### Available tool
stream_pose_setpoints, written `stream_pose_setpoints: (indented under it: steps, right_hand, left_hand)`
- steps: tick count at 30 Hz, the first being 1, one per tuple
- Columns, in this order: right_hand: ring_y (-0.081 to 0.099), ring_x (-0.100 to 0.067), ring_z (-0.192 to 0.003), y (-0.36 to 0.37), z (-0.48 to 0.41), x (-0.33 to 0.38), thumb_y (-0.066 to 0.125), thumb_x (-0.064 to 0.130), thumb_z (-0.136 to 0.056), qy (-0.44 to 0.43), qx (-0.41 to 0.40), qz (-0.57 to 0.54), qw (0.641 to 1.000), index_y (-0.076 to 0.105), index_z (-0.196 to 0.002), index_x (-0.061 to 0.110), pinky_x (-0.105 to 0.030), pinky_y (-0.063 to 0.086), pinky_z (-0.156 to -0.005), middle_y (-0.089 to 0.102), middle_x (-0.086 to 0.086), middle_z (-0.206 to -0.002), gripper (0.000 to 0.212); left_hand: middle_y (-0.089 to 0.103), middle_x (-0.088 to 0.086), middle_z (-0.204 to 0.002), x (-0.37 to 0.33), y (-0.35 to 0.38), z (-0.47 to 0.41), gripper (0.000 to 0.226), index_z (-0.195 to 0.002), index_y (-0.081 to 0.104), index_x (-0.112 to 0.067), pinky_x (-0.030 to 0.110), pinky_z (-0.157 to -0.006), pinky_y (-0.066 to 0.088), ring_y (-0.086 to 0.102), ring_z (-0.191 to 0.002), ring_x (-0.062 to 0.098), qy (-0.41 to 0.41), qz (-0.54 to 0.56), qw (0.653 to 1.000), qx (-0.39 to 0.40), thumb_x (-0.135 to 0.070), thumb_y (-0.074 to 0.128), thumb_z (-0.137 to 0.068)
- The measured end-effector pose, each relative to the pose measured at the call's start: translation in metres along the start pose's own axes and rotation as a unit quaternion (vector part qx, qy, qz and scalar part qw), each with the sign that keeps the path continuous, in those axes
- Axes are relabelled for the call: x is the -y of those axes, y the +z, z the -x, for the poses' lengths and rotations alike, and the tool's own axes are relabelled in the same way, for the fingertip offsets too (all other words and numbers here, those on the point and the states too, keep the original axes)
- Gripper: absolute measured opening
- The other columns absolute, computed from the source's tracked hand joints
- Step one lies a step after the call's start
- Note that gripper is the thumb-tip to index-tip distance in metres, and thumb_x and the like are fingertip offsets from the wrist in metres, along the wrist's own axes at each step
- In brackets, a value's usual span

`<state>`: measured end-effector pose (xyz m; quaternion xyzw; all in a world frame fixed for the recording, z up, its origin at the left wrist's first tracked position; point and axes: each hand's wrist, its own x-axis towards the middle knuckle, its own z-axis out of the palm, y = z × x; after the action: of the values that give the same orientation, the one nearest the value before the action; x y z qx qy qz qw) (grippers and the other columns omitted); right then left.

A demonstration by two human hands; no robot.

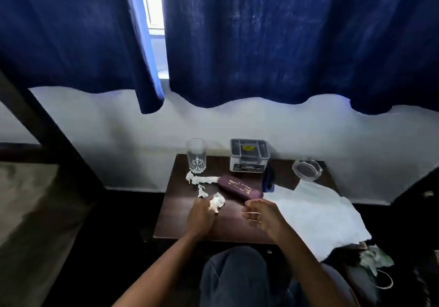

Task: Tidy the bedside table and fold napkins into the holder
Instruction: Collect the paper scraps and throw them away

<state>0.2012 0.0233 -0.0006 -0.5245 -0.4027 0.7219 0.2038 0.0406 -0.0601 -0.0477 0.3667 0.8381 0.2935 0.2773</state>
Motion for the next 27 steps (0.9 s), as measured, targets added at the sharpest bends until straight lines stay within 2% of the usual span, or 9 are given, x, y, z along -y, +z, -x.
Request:
stream_pose_setpoints:
  steps: [3, 7, 9, 13, 17, 19, 21, 24, 27]
  right_hand:
    - [0.059, -0.022, -0.054, 0.002, -0.004, -0.005, 0.054, 0.004, -0.085, 0.007, 0.008, 0.002, 1.0, 0.062, -0.079, 0.006, -0.022, 0.045, -0.047, 0.063, -0.015, -0.073, 0.01]
    - [0.058, -0.02, -0.053, -0.007, -0.008, -0.014, 0.052, 0.004, -0.086, 0.021, -0.001, 0.012, 1.0, 0.06, -0.08, 0.006, -0.021, 0.046, -0.048, 0.063, -0.012, -0.068, 0.01]
    - [0.056, -0.02, -0.053, -0.012, -0.011, -0.018, 0.051, 0.003, -0.086, 0.026, -0.005, 0.01, 1.0, 0.058, -0.08, 0.006, -0.023, 0.046, -0.049, 0.061, -0.011, -0.066, 0.01]
    - [0.057, -0.021, -0.057, -0.01, -0.013, -0.022, 0.055, 0.003, -0.084, 0.026, -0.006, 0.022, 0.999, 0.062, -0.079, 0.005, -0.025, 0.046, -0.053, 0.063, -0.011, -0.07, 0.009]
    - [0.061, -0.026, -0.083, 0.008, -0.021, -0.024, 0.056, 0.001, -0.087, -0.002, 0.016, -0.002, 1.0, 0.063, -0.109, 0.002, -0.031, 0.054, -0.067, 0.064, -0.013, -0.096, 0.023]
    - [0.061, -0.026, -0.082, 0.018, -0.022, -0.022, 0.056, 0.0, -0.087, -0.005, 0.042, -0.03, 0.999, 0.061, -0.113, 0.003, -0.03, 0.054, -0.069, 0.063, -0.015, -0.098, 0.027]
    - [0.064, -0.024, -0.076, 0.025, -0.021, -0.018, 0.056, -0.001, -0.086, -0.016, 0.043, -0.034, 0.998, 0.064, -0.106, 0.004, -0.027, 0.054, -0.066, 0.068, -0.015, -0.088, 0.022]
    - [0.068, -0.018, -0.06, 0.032, -0.021, -0.018, 0.058, -0.004, -0.084, -0.035, 0.027, -0.046, 0.998, 0.067, -0.095, -0.001, -0.026, 0.058, -0.058, 0.072, -0.009, -0.07, 0.014]
    - [0.065, -0.018, -0.058, 0.033, -0.022, -0.017, 0.062, -0.006, -0.08, -0.061, -0.015, -0.006, 0.998, 0.067, -0.094, -0.008, -0.026, 0.056, -0.057, 0.069, -0.013, -0.07, 0.014]
  left_hand:
    - [0.053, 0.016, -0.125, 0.0, 0.01, -0.008, 0.048, -0.136, 0.043, -0.03, 0.037, -0.092, 0.044, 0.056, -0.11, 0.033, 0.033, -0.088, 0.995, 0.028, -0.018, 0.041, -0.09]
    - [0.055, 0.007, -0.122, 0.012, 0.019, -0.014, 0.032, -0.119, 0.056, -0.022, 0.035, -0.091, 0.043, 0.057, -0.109, 0.027, 0.036, -0.134, 0.99, 0.026, -0.021, 0.048, -0.089]
    - [0.061, 0.005, -0.112, 0.018, 0.021, -0.017, 0.02, -0.105, 0.061, -0.018, 0.034, -0.086, 0.044, 0.06, -0.102, 0.024, 0.027, -0.088, 0.996, 0.006, -0.021, 0.053, -0.087]
    - [0.067, 0.001, -0.082, 0.01, 0.021, -0.016, 0.001, -0.083, 0.064, -0.019, 0.024, -0.069, 0.046, 0.062, -0.076, 0.018, 0.01, 0.117, 0.993, 0.014, -0.02, 0.063, -0.083]
    - [0.062, -0.001, -0.067, -0.009, 0.019, -0.012, 0.016, -0.071, 0.061, -0.022, 0.021, -0.058, 0.046, 0.054, -0.061, 0.013, -0.003, 0.279, 0.96, 0.03, -0.011, 0.064, -0.082]
    - [0.06, -0.002, -0.066, -0.015, 0.017, -0.012, 0.021, -0.072, 0.06, -0.021, 0.013, -0.051, 0.044, 0.053, -0.059, 0.011, -0.006, 0.303, 0.952, 0.046, -0.005, 0.061, -0.085]
    - [0.06, -0.001, -0.066, -0.017, 0.015, -0.012, 0.02, -0.073, 0.059, -0.021, 0.008, -0.047, 0.042, 0.053, -0.058, 0.01, 0.003, 0.313, 0.948, 0.058, -0.005, 0.06, -0.086]
    - [0.061, -0.001, -0.068, -0.016, 0.017, -0.013, 0.016, -0.076, 0.058, -0.02, 0.009, -0.048, 0.042, 0.056, -0.061, 0.009, 0.019, 0.3, 0.952, 0.061, -0.007, 0.066, -0.082]
    - [0.061, -0.002, -0.076, -0.016, 0.016, -0.017, 0.023, -0.081, 0.055, -0.022, 0.012, -0.051, 0.042, 0.057, -0.068, 0.011, 0.023, 0.297, 0.952, 0.066, -0.006, 0.071, -0.076]
